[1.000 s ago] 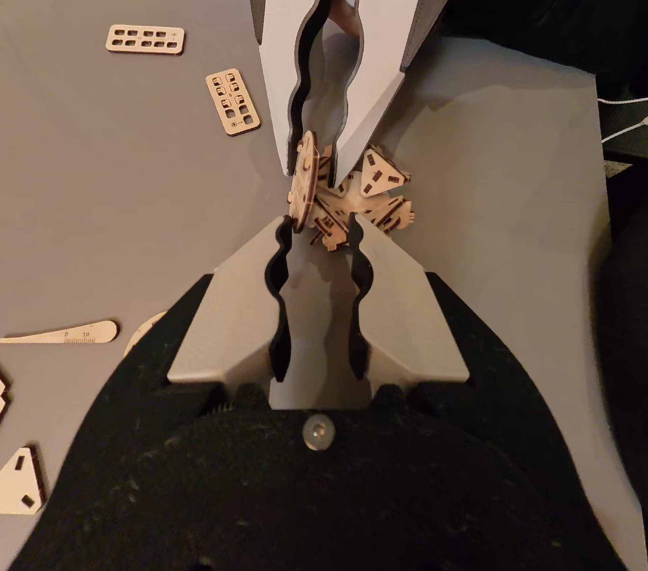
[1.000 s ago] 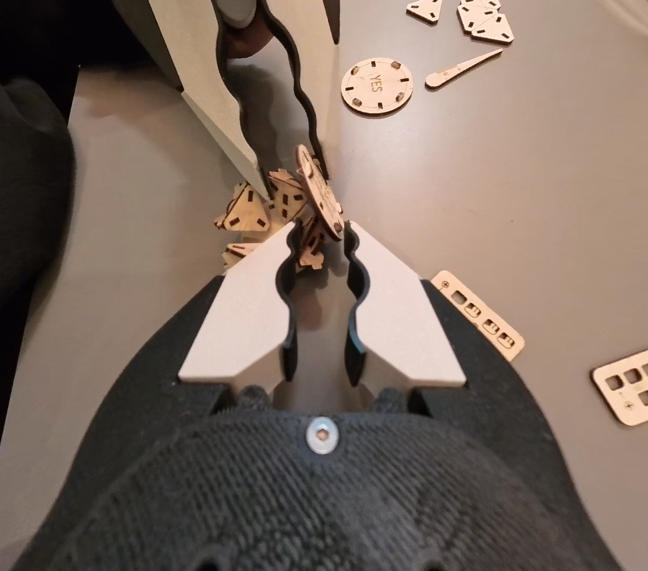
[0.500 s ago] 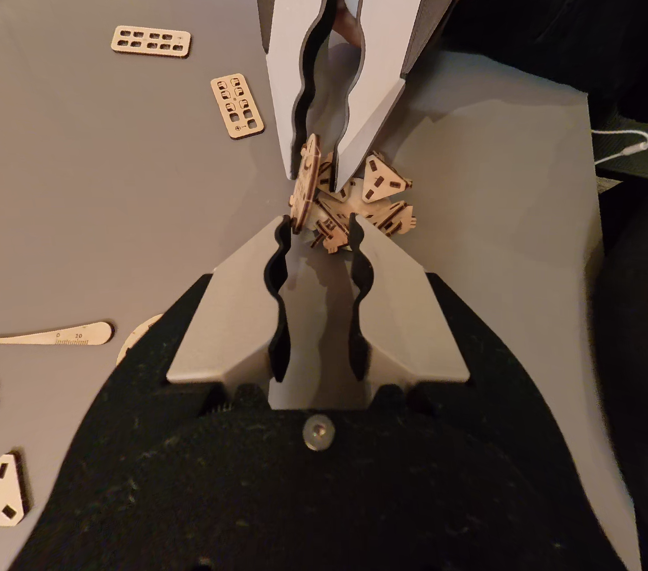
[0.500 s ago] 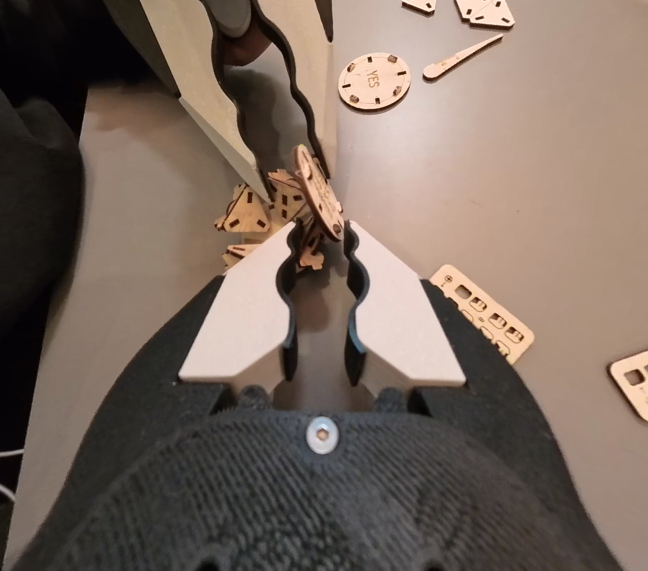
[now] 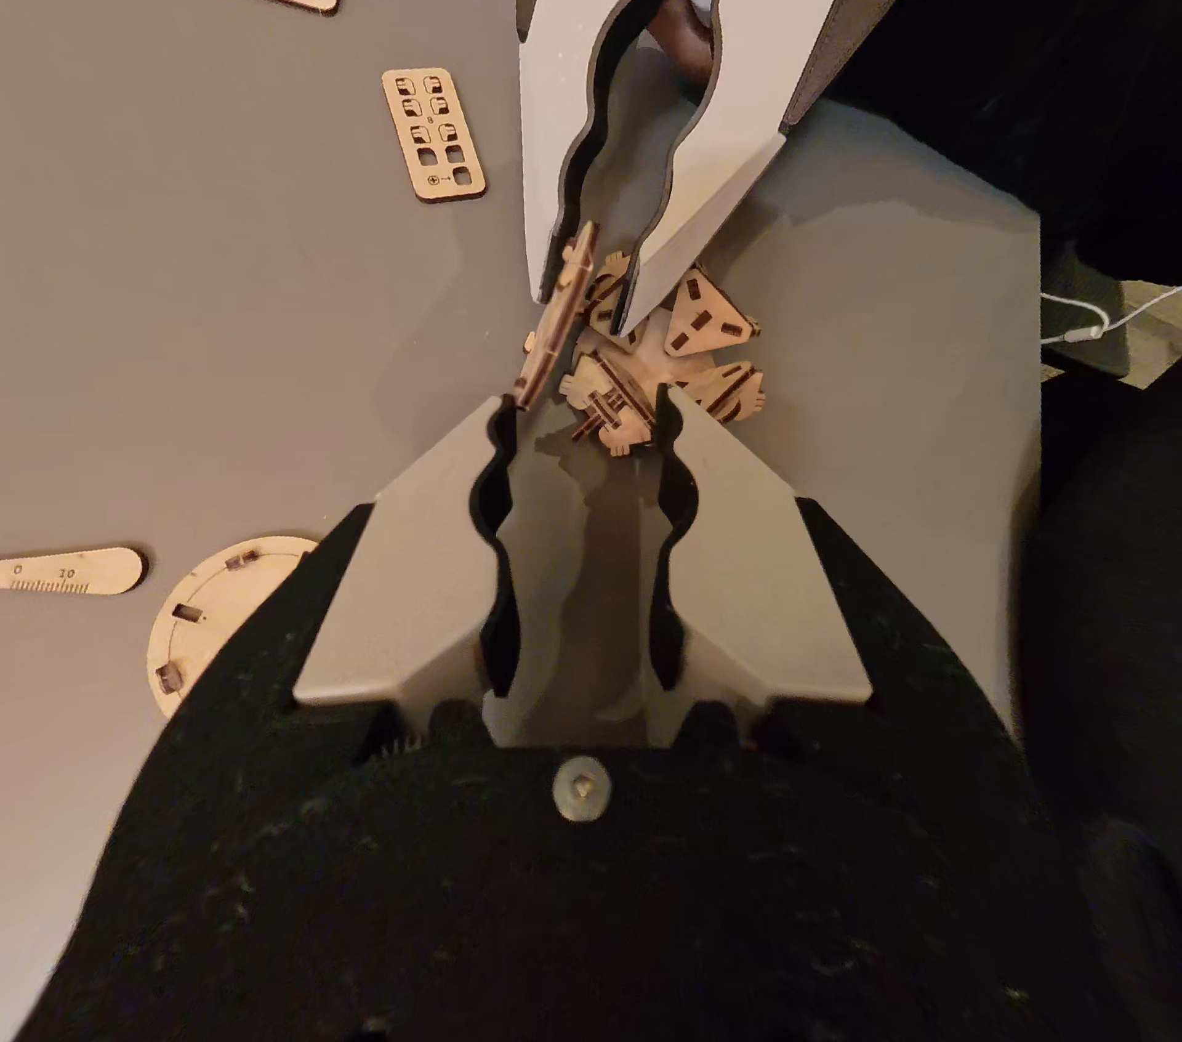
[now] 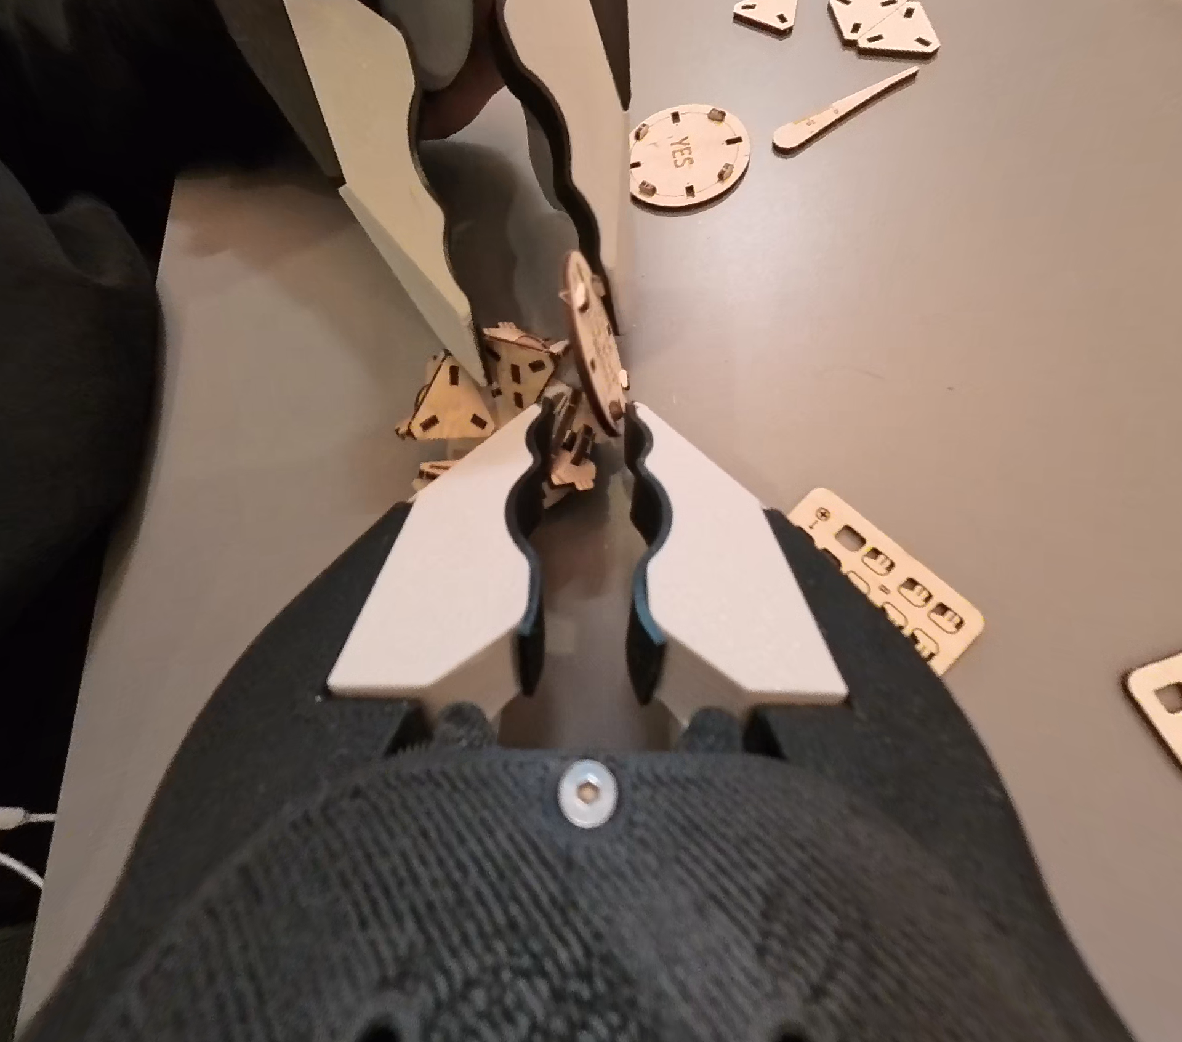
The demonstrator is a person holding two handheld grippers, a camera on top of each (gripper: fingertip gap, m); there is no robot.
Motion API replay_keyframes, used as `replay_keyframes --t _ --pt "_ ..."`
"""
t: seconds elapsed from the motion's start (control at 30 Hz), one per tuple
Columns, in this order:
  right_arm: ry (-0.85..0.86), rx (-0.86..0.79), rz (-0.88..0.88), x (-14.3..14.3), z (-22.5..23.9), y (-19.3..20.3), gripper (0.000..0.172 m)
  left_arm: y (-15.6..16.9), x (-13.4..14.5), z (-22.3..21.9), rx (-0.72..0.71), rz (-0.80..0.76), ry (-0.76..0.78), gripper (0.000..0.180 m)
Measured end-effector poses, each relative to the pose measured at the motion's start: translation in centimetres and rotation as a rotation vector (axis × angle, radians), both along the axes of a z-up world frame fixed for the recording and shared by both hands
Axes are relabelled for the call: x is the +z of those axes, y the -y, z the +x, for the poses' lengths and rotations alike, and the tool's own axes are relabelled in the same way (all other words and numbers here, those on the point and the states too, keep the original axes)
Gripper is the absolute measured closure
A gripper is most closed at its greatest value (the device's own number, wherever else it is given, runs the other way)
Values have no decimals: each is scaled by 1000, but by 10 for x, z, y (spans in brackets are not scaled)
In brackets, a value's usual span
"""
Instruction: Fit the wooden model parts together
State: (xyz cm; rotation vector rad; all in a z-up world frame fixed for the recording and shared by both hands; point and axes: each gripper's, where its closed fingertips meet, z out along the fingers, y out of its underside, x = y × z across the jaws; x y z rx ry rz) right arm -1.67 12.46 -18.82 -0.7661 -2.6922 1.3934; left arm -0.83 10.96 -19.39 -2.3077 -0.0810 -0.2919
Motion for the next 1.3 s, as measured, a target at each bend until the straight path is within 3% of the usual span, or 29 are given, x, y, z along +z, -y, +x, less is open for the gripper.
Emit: replay_keyframes --t 0.3,0.57,0.67,1.0,1.3 --pt "9 -10 -2 0 -1 -1 150 -1 6 -2 14 22 -22 154" --pt "13 -12 -1 -1 -1 -1 150 -1 5 -2 10 26 -19 153" --pt "14 -11 6 -1 0 -2 150 -3 6 -4 12 29 -66 146" --pt "15 -12 7 -1 -1 -2 151 -6 11 -8 14 48 -225 149" --pt "-3 -8 22 -1 0 -2 151 -5 9 -5 3 41 -207 154"
